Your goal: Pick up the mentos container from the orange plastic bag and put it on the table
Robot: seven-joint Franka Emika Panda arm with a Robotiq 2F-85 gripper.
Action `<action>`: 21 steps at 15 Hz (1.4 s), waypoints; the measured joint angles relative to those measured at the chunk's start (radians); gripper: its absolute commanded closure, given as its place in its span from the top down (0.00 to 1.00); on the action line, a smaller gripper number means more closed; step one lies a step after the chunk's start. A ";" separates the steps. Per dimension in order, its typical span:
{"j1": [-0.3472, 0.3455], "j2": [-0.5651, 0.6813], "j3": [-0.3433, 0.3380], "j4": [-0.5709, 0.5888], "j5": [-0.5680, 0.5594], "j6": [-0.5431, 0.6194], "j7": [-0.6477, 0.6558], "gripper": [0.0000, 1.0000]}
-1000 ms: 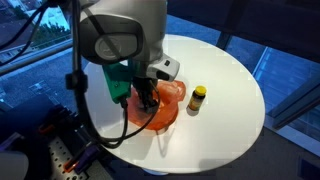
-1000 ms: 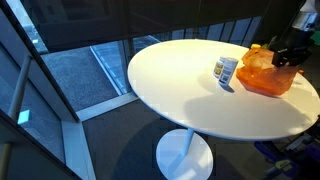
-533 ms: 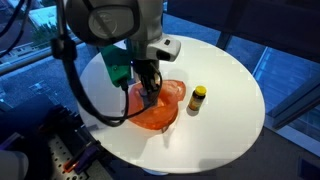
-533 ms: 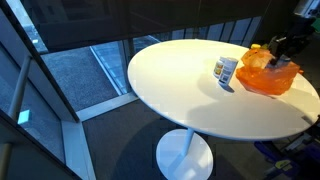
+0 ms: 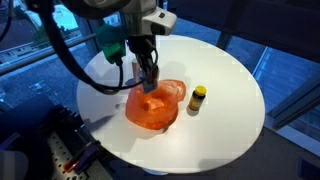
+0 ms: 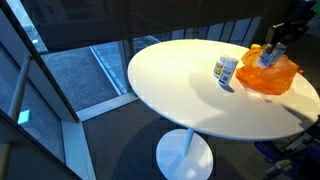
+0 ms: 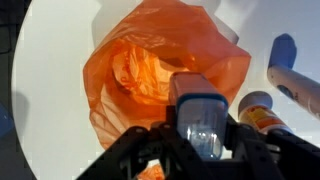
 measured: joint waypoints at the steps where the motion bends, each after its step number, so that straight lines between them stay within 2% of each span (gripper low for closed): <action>1: 0.005 -0.011 0.012 0.003 0.000 -0.013 0.010 0.18; 9: 0.058 -0.124 0.117 -0.004 0.000 -0.134 0.034 0.18; 10: 0.063 -0.137 0.128 -0.006 0.000 -0.148 0.034 0.43; 15: 0.062 -0.134 0.133 -0.007 0.000 -0.151 0.034 0.43; 16: 0.061 -0.132 0.133 -0.007 0.000 -0.151 0.034 0.18; 21: 0.072 -0.128 0.140 -0.008 0.001 -0.151 0.022 0.18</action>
